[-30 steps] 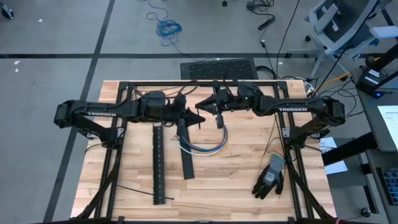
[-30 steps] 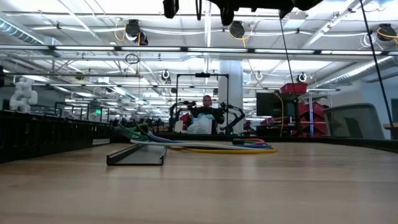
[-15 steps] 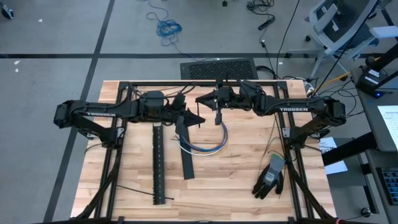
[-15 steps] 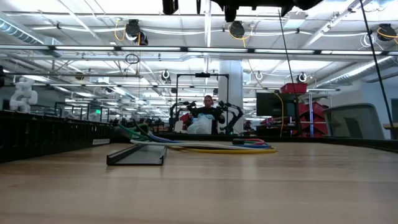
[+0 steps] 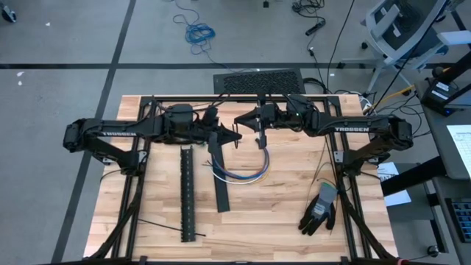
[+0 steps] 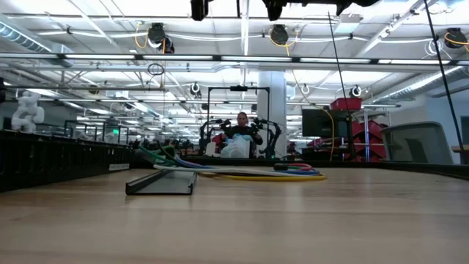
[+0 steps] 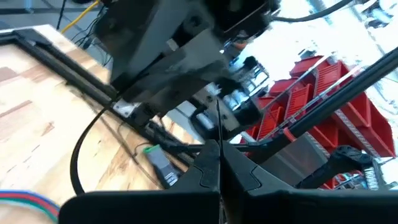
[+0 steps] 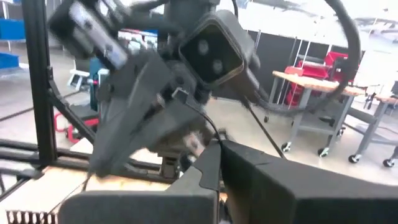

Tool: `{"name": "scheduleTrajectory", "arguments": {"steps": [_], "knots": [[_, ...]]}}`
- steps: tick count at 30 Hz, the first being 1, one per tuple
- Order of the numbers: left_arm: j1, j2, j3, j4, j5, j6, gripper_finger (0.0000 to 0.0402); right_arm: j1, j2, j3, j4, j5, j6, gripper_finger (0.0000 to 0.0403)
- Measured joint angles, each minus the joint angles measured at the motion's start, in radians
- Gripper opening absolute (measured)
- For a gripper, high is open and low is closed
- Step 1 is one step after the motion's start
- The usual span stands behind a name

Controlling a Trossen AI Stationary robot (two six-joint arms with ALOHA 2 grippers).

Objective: Ziptie cables
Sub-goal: Wrap the cable wires with a black zip tie

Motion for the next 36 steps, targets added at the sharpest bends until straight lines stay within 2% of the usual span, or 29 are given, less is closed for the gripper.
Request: {"name": "scheduleTrajectory", "arguments": {"steps": [12,15,20,36], "knots": [[-0.003,0.006,0.000,0.004,-0.002,-0.028,0.0000,0.000,-0.008,0.000,-0.009,0.016,0.093,0.0000],[-0.003,0.011,0.000,0.030,-0.002,-0.029,0.0000,0.000,-0.007,0.000,-0.012,0.051,0.114,0.0000],[-0.003,0.015,0.000,0.028,0.004,-0.055,0.0000,0.008,-0.006,0.000,-0.020,0.032,0.071,0.0000],[-0.001,0.027,0.000,0.031,0.031,-0.056,0.0000,0.009,-0.005,0.000,-0.042,0.015,0.100,0.0000]]}}
